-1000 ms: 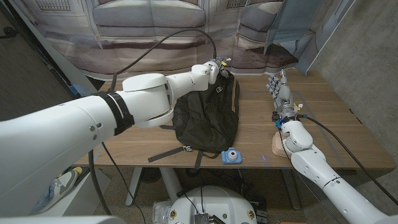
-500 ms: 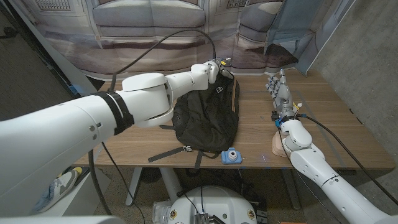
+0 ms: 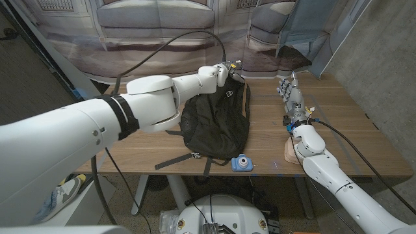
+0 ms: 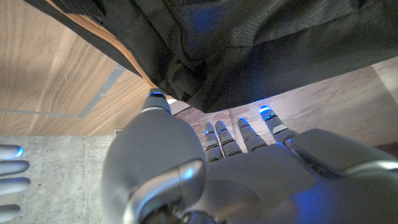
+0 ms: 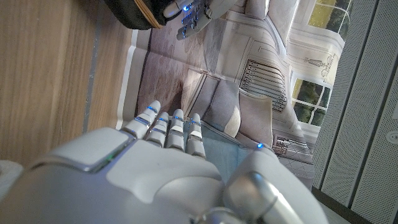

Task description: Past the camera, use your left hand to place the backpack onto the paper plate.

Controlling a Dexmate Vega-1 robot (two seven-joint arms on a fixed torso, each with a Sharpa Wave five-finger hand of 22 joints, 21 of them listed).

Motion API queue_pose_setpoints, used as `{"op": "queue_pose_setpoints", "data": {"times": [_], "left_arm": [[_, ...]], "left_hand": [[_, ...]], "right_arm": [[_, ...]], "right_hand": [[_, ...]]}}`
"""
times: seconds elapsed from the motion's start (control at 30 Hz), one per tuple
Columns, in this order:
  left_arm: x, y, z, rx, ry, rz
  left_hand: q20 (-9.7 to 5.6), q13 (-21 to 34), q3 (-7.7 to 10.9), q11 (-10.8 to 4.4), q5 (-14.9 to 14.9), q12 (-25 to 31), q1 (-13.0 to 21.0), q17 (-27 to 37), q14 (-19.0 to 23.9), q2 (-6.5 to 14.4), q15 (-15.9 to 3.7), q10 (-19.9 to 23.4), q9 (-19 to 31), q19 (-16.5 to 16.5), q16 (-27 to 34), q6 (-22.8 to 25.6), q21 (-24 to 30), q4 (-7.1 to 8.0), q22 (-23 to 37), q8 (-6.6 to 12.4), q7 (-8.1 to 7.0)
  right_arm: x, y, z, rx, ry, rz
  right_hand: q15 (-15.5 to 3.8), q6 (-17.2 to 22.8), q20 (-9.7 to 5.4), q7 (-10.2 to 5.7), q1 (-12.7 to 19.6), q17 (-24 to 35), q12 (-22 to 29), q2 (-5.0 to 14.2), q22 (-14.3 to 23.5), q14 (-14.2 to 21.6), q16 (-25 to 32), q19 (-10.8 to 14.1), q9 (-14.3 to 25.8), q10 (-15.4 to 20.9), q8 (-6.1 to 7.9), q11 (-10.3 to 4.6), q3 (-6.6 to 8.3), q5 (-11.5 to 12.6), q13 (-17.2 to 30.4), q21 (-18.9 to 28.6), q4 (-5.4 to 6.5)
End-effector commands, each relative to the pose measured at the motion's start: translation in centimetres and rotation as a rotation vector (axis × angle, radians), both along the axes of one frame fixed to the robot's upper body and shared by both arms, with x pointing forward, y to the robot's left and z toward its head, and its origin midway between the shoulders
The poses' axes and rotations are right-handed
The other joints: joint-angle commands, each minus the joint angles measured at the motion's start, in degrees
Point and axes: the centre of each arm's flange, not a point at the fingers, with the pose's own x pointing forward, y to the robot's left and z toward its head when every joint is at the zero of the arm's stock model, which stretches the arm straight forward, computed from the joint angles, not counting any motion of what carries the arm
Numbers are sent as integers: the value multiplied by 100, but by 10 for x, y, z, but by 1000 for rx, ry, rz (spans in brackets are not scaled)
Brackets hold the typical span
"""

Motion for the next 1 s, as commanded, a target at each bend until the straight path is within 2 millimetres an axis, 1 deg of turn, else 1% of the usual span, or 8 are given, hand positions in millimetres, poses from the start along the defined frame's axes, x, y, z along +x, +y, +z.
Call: {"op": "queue_pose_setpoints", "data": {"times": [0.03, 0.17, 0.37, 0.57, 0.63, 0.83, 1.0], "left_arm": [[-1, 3, 1, -13, -58, -43], [-2, 5, 0, -34, -84, -67], [-7, 5, 1, -53, -175, -133], [-8, 8, 2, -66, -198, -165], [-11, 10, 1, -72, -250, -201], [-17, 21, -1, -83, -324, -276], [-20, 33, -4, -102, -333, -310]], "left_hand": [[19, 4, -41, -1, 47, 25, -38, -10, -49, -1, -12, -42, 7, -62, 35, -24, -17, 20, 23, -31, -13], [27, -7, -49, -13, 66, 32, -49, -17, -51, -3, 5, -37, 6, -61, 41, -4, -27, 26, 24, -25, -11], [33, -26, -59, -9, 99, 47, -61, -31, -46, -2, 7, -14, 4, -65, 52, 25, -46, 33, 25, -16, -9], [37, -46, -67, -9, 134, 68, -68, -46, -28, 2, 7, 25, 2, -53, 68, 45, -60, 38, 25, -11, -3], [40, -52, -69, -11, 145, 70, -69, -50, -25, 3, 4, 30, 2, -54, 71, 50, -66, 39, 26, -11, -2], [41, -72, -77, -29, 179, 86, -74, -64, 24, 7, -8, 65, 0, -49, 96, 95, -84, 43, 26, 4, -10], [49, -96, -87, -31, 216, 113, -83, -79, 83, 11, -26, 133, -3, -48, 121, 118, -105, 49, 27, 8, -3]], "right_arm": [[1, 2, 1, -5, 0, 4], [1, 2, 2, -7, 0, 4], [-2, 3, 4, -12, -2, 1], [-6, 4, 6, -16, -7, -2], [-7, 5, 6, -18, -5, -5], [-11, 6, 5, -22, -2, -5], [-12, 9, 5, -26, -1, -4]], "right_hand": [[0, 24, -3, -1, 39, 28, -15, 6, 11, 63, -26, 39, 33, 61, -2, -6, -35, -18, 13, -12, 1], [1, 21, -3, -5, 39, 28, -17, 6, 11, 62, -27, 40, 33, 58, -3, -10, -37, -18, 13, -12, 1], [-2, 27, -1, -4, 39, 28, -15, 7, 11, 61, -28, 42, 33, 62, -1, -13, -41, -19, 13, -12, 1], [-7, 25, -2, -6, 39, 29, -12, 9, 11, 61, -28, 42, 33, 73, -1, -1, -44, -20, 13, -12, 1], [-4, 23, -2, -4, 39, 29, -14, 9, 11, 62, -28, 42, 33, 68, -2, -7, -45, -20, 13, -12, 0], [1, 23, -1, -10, 39, 29, -12, 10, 11, 66, -26, 42, 33, 74, -2, -11, -49, -21, 13, -13, 0], [4, 24, -1, -9, 40, 29, -11, 12, 11, 70, -25, 42, 33, 76, -2, -15, -52, -21, 13, -13, -1]]}}
